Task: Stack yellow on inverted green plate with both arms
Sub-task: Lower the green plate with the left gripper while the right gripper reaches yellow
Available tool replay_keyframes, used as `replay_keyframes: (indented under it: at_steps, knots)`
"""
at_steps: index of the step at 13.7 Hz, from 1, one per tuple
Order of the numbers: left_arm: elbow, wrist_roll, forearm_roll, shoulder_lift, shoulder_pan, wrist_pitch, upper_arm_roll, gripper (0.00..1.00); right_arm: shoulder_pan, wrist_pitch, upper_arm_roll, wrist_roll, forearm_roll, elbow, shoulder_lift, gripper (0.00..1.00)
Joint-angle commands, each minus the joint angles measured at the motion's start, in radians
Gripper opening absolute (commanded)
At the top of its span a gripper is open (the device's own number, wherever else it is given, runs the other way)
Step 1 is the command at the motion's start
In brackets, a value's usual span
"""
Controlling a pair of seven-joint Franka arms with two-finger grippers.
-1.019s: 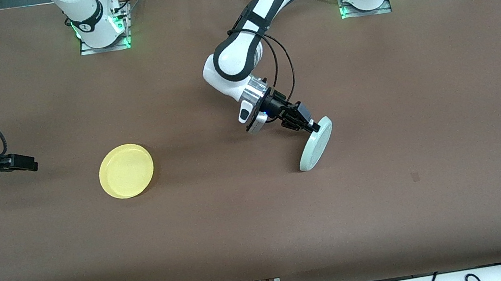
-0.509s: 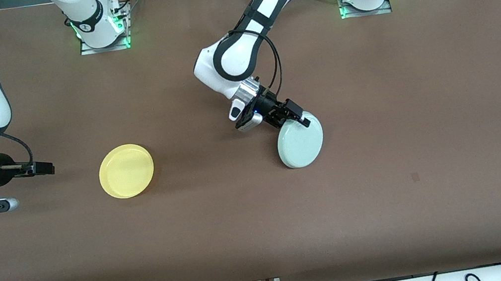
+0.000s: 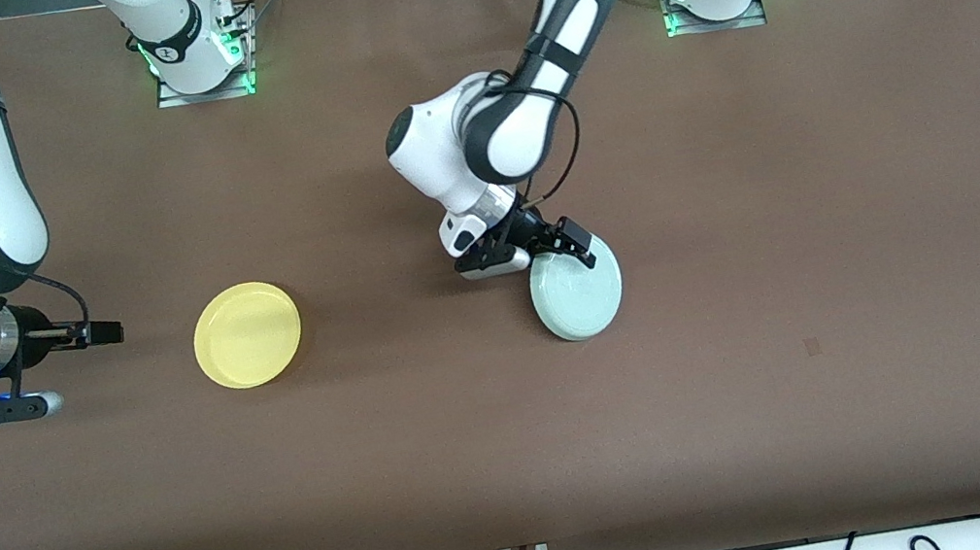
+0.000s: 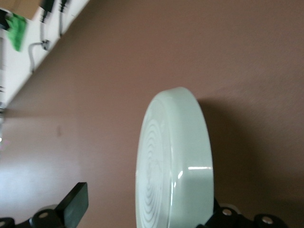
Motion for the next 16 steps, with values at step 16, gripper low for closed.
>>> replay_keyframes:
  at_steps: [16]
  knots:
    - [-0.077, 0.141, -0.421, -0.004, 0.342, 0.487, -0.206, 1.0, 0.001, 0.086, 0.001, 0.007, 0.109, 0.009, 0.159, 1.0]
